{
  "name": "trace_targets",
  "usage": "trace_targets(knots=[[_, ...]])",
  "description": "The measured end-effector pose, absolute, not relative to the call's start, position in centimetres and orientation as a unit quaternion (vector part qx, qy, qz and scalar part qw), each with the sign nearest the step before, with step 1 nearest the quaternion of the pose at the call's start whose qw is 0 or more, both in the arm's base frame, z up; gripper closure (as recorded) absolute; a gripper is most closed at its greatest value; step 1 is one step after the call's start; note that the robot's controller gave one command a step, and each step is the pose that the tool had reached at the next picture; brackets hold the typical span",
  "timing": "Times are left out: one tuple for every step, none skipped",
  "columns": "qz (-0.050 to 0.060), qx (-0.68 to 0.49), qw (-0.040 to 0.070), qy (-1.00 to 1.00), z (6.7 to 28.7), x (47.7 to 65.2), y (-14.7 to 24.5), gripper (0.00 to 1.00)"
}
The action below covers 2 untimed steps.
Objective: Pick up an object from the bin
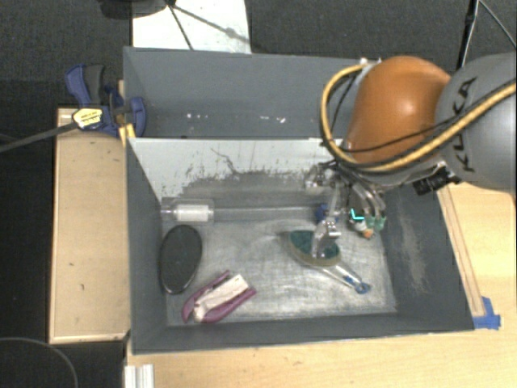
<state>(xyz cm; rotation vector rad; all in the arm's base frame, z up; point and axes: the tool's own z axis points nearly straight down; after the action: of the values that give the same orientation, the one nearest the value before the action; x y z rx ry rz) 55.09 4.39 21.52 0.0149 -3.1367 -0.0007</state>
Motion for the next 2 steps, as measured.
trace_targets(knots=[[0.000, 0.077, -0.004, -0.997, 7.37, 54.94, 0.01, 0.00], [0.000, 0.077, -0.009, -0.997, 7.82, 55.25, 0.15, 1.00]])
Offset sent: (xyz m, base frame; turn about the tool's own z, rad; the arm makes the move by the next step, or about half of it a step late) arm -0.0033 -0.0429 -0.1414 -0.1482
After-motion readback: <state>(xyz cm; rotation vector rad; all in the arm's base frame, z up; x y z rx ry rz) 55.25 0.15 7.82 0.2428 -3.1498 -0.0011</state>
